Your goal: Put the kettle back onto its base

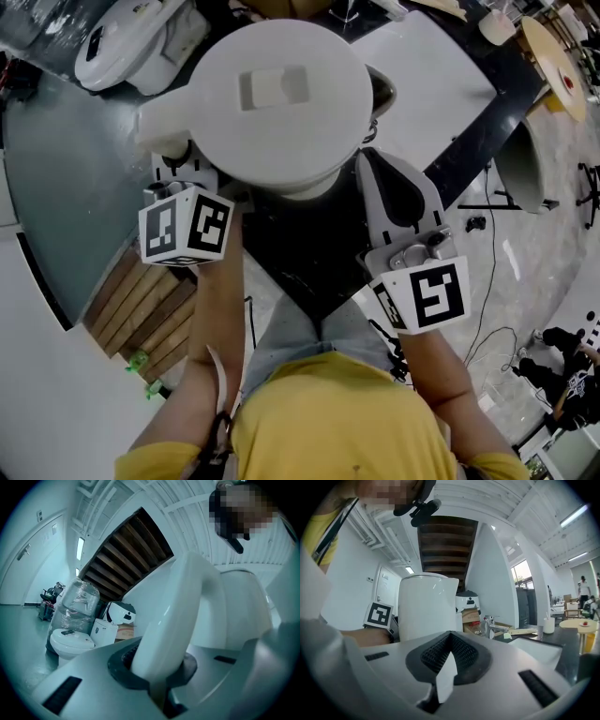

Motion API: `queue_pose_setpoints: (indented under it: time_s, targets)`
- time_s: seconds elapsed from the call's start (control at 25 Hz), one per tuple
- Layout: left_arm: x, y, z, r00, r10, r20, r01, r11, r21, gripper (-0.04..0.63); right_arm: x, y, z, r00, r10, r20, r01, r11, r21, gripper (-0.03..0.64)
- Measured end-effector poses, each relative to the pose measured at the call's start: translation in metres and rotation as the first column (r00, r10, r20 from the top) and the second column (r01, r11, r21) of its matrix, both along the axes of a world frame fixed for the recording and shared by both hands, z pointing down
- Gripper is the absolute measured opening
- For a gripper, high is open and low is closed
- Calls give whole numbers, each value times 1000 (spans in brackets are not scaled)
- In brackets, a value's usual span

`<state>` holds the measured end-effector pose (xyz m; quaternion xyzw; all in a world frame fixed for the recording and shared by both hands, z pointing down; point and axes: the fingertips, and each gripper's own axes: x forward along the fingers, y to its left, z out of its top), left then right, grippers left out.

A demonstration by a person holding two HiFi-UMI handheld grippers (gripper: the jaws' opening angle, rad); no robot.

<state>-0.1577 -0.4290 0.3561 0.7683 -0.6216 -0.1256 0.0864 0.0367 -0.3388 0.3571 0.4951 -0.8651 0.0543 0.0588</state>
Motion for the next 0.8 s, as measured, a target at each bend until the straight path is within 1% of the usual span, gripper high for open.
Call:
queue_pose_setpoints:
  time_s: [0.24, 0.8]
  targets:
    - [4, -3, 9, 1000, 3, 16, -3, 1000, 3, 25, 0, -1, 9, 1000, -2, 0, 2, 1000, -14, 15]
    - [17, 2, 25, 1000, 26, 1, -26, 1000, -3, 25, 8, 2, 17, 1000, 19, -4, -20, 999, -25, 15]
